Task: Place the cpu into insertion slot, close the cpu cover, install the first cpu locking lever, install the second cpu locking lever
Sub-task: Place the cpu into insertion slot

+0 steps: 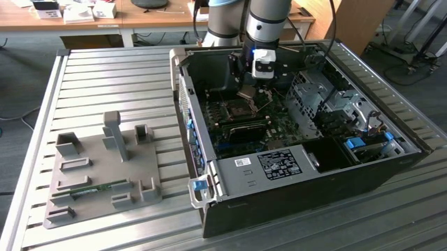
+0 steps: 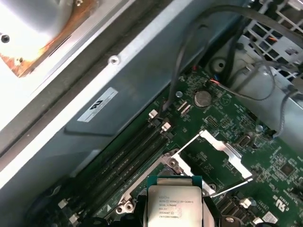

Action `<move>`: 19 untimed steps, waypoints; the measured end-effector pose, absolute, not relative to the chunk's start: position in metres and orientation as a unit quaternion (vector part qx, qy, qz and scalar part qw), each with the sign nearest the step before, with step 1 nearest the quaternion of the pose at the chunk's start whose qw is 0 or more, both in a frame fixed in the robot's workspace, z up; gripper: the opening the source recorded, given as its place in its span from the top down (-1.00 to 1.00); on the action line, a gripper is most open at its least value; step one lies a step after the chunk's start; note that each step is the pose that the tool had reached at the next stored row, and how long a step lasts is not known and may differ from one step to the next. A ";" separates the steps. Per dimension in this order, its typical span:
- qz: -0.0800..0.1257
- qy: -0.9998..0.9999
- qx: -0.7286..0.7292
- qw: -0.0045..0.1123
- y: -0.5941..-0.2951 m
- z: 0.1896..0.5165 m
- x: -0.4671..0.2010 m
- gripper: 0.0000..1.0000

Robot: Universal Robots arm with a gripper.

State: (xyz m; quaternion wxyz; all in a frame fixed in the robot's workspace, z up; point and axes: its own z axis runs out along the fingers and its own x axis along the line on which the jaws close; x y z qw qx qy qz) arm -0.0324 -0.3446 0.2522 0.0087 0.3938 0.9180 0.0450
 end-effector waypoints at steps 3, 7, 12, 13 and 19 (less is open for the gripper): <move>0.045 0.917 0.396 0.009 -0.345 0.252 -0.032 -0.08; 0.045 0.917 0.396 0.009 -0.345 0.252 -0.032 -0.08; 0.045 0.917 0.396 0.009 -0.345 0.252 -0.032 -0.08; 0.045 0.917 0.396 0.009 -0.345 0.252 -0.032 -0.08; 0.045 0.910 0.412 0.010 -0.345 0.252 -0.032 -0.08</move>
